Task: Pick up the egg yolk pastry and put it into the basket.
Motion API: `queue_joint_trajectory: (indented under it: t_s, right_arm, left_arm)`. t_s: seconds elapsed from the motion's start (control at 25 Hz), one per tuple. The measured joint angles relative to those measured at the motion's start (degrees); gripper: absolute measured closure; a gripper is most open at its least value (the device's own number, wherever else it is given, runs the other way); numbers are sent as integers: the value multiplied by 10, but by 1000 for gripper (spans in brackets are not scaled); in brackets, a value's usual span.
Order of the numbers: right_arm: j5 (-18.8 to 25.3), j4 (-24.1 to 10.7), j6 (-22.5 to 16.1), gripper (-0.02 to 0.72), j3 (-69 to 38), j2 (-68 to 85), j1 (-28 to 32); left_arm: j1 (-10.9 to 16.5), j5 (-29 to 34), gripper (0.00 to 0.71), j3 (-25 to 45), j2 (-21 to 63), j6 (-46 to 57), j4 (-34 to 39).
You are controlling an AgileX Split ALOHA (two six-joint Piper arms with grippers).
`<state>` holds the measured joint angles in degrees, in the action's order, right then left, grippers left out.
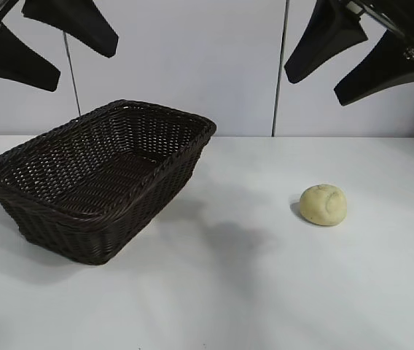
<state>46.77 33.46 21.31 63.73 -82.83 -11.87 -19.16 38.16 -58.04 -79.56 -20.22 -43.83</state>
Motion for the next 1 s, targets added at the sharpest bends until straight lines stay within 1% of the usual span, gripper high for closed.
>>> queue_joint_trajectory:
  t_s: [0.28,0.4,0.48,0.56,0.8,0.88,1.0]
  right_arm:
    - [0,0,0,197,0,0,0]
    - [0,0,0,197,0,0,0]
    - [0,0,0,197,0,0,0]
    - [0,0,0,197,0,0,0]
    - [0,0,0,197,0,0,0]
    - [0,0,0,197,0,0,0]
    - [0,0,0,197,0,0,0]
  left_arm:
    - [0,11,139,0,0,254,0]
    - [0,11,139,0,0,333,0]
    - [0,11,139,0,0,374,13]
    - [0,11,139,0,0,415,49]
    - [0,27,139,0,0,616,237]
    - [0,29,139,0,0,675,288]
    - [0,39,139,0,-12,731,328]
